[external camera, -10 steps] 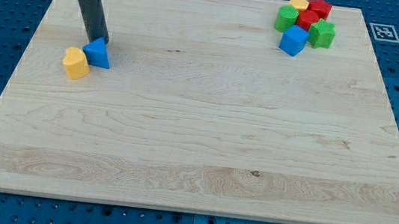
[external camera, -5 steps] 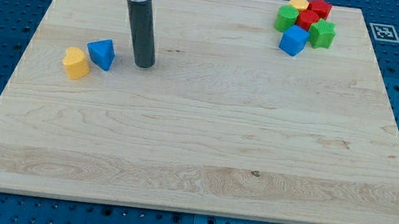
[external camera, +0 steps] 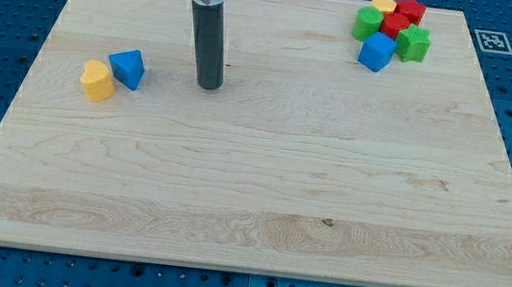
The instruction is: Move the blue triangle towards the yellow heart
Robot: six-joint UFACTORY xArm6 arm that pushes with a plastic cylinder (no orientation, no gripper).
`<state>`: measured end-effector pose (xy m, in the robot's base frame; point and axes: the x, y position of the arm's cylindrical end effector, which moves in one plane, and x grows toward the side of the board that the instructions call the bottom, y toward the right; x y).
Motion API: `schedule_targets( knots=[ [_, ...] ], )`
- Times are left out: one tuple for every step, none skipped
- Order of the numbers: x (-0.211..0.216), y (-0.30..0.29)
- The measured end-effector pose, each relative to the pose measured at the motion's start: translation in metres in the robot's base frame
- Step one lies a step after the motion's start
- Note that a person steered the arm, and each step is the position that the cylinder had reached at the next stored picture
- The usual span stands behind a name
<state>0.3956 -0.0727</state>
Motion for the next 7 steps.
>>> schedule_targets(
  knots=[
    [0.000, 0.003],
    [0.000, 0.008],
    [0.000, 0.010],
    [0.000, 0.011],
    [0.000, 0.014],
    [0.000, 0.050],
    [0.000, 0.111]
  ],
)
